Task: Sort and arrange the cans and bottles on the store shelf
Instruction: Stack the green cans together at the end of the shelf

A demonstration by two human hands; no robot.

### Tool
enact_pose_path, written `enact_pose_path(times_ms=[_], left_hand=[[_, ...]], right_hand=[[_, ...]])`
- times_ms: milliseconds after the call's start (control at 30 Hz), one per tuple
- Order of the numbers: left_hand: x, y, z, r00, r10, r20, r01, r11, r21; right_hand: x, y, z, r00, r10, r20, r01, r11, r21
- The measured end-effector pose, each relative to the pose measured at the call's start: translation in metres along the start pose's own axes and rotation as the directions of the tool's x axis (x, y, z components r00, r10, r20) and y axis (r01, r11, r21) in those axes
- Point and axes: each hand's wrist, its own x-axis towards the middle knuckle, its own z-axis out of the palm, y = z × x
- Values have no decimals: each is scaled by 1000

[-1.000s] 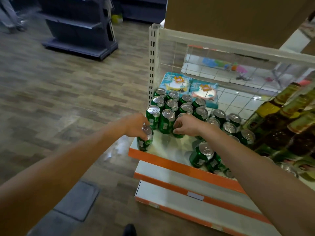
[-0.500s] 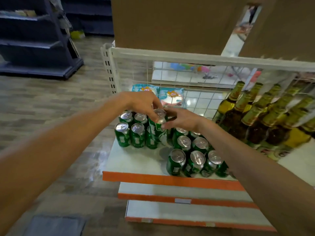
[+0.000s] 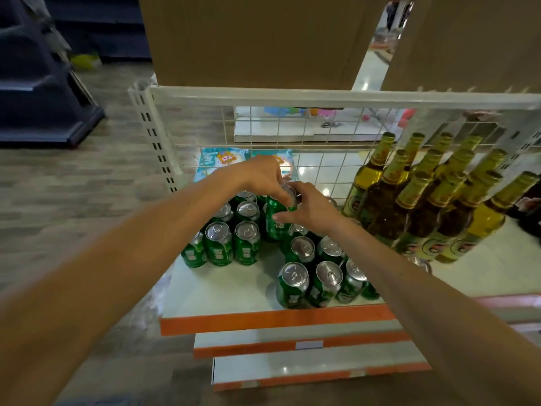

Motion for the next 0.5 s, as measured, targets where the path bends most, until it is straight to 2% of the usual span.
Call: enact_pose_path(times_ms=[200, 333, 400, 500], left_hand=[[-7, -13, 0, 999, -10, 44, 14, 996, -87], [-14, -31, 5, 999, -32, -22, 29, 992, -121], [-17, -37, 9, 998, -46, -37, 41, 991, -126], [-19, -53, 22, 998, -58, -27, 57, 997, -46]], right_hand=[[1, -1, 9, 999, 49, -21, -48, 999, 10], [2, 4, 8, 994, 102, 40, -99, 993, -69], [3, 1, 6, 995, 91, 44, -86, 991, -99], [9, -9, 9, 993, 34, 109, -9, 974, -225]])
